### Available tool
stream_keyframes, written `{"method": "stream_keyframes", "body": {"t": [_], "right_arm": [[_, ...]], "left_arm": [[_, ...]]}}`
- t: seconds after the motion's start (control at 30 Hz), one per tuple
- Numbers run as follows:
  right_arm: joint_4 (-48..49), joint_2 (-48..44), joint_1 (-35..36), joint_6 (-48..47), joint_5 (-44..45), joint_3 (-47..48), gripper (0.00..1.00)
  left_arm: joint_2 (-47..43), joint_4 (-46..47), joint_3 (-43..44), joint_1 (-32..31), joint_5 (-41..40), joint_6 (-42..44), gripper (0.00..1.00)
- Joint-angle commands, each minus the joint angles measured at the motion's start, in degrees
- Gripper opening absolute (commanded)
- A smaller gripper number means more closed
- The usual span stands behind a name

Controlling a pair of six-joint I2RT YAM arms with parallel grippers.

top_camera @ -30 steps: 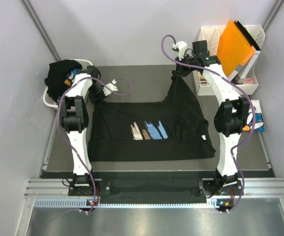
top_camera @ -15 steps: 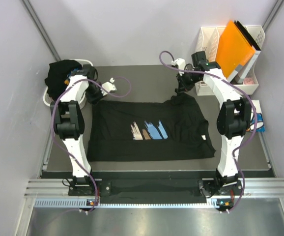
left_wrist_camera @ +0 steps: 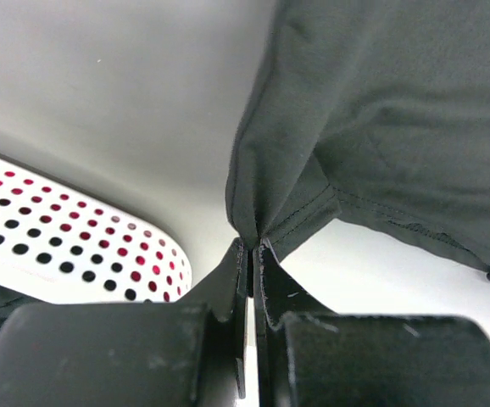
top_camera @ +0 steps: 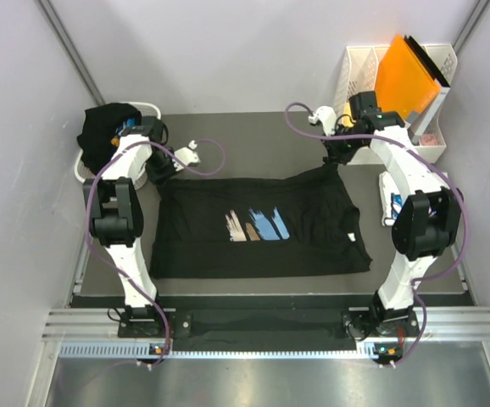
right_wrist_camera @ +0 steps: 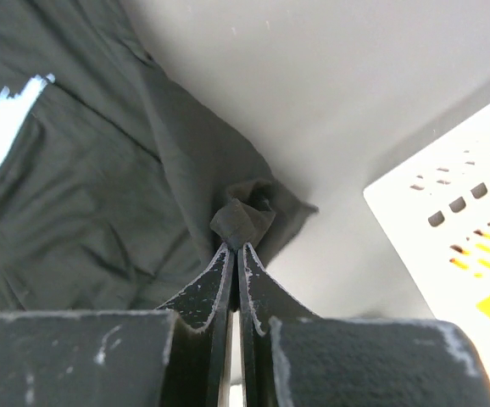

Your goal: Fold and stack the t-shirts

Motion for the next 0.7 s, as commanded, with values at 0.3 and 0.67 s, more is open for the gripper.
{"method": "stream_keyframes", "body": {"t": [0.3,0.67], "right_arm": [[-2.3,-5.0,-3.2,-8.6,3.6,-2.7,0.00],[-10.1,-8.9,-4.9,-17.0,4.9,-6.4,0.00]], "left_arm": [[-4.9,3.5,-0.7,0.0,-2.2,0.9,0.00],[-7.8,0.8,-3.0,1.2,-2.5,4.4,0.00]]}}
